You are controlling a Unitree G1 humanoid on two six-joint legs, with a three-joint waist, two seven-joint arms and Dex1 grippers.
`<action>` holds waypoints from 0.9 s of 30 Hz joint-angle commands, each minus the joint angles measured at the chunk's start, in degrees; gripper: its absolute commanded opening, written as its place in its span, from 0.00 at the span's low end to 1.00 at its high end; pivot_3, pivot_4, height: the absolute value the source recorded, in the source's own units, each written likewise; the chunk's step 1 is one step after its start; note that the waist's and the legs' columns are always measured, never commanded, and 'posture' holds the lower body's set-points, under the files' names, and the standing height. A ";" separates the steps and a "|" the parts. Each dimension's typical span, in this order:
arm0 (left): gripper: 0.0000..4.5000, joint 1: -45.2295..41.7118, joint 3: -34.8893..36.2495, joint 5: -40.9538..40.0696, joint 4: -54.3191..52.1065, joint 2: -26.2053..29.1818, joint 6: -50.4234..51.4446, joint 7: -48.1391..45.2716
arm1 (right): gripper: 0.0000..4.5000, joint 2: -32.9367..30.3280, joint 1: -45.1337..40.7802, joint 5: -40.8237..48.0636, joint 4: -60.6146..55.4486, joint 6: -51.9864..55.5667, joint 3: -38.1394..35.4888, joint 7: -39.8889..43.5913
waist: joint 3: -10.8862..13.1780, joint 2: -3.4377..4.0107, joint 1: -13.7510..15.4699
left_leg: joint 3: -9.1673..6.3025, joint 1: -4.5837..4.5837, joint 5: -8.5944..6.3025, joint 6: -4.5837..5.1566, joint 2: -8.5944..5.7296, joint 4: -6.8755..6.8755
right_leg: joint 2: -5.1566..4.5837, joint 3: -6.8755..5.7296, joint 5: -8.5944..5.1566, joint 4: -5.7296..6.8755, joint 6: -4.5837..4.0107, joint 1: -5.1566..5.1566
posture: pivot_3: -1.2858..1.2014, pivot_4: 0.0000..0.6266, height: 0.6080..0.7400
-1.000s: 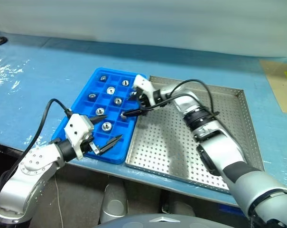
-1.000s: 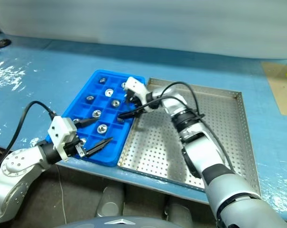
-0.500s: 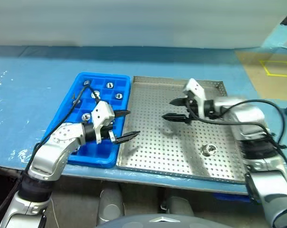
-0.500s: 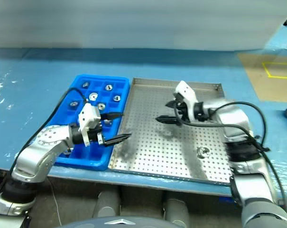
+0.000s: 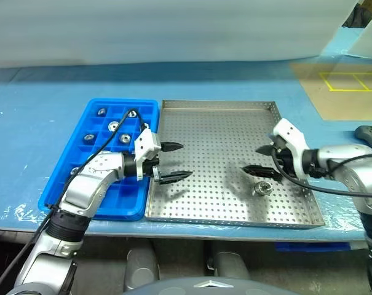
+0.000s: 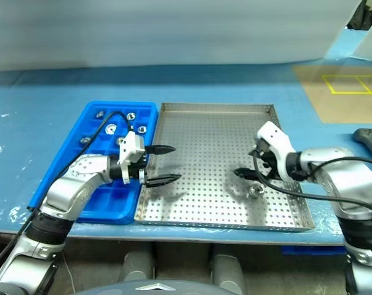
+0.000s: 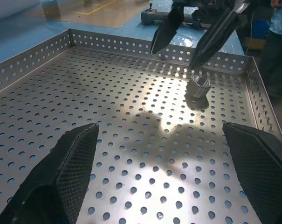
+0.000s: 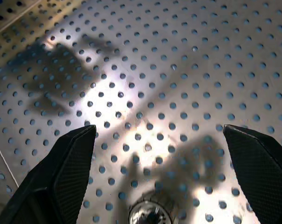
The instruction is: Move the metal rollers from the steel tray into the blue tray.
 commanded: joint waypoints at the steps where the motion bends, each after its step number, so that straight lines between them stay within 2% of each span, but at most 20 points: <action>1: 1.00 -1.65 -0.41 0.52 0.99 -0.93 -2.55 -1.52 | 0.99 -2.47 3.46 1.41 -3.20 1.77 -3.87 -1.84 | 0.00 0.00 -0.10 | 0.00 0.04 -0.01 0.02 0.00 -0.01 | 0.00 0.00 0.00 -0.04 0.00 0.06 | 0.44 0.24 1.00; 6: 1.00 -2.37 -0.75 1.16 2.81 -1.97 -3.61 -2.79 | 0.99 -2.81 8.03 2.62 -4.87 2.44 -5.64 -4.22 | 0.00 0.01 -0.81 | 0.02 0.19 -0.04 0.07 0.01 -0.02 | 0.00 0.00 -0.02 -0.09 0.03 0.31 | 0.43 0.24 1.00; 14: 1.00 -3.15 -0.67 1.67 3.29 -2.56 -3.17 -3.51 | 0.99 1.02 11.33 3.15 -5.24 1.66 -5.27 -9.98 | -0.01 0.02 -1.71 | 0.02 0.25 -0.13 0.23 0.00 0.02 | -0.01 -0.01 -0.23 -0.10 0.40 0.46 | 0.43 0.24 1.00; 20: 1.00 -3.01 -0.66 1.96 3.60 -2.58 -3.24 -3.70 | 0.99 3.45 10.53 6.14 -5.51 2.92 -5.92 -11.19 | -0.03 0.05 -1.74 | 0.02 0.25 -0.15 0.24 0.00 0.00 | -0.02 -0.04 -0.17 -0.21 0.31 0.44 | 0.43 0.24 1.00; 27: 1.00 -2.79 -0.41 2.25 3.89 -2.50 -3.44 -3.76 | 0.99 3.53 9.59 7.16 -3.95 2.35 -4.19 -12.56 | -0.03 0.05 -1.74 | 0.02 0.26 -0.15 0.25 -0.01 -0.01 | -0.03 -0.05 -0.08 -0.26 0.15 0.45 | 0.43 0.24 1.00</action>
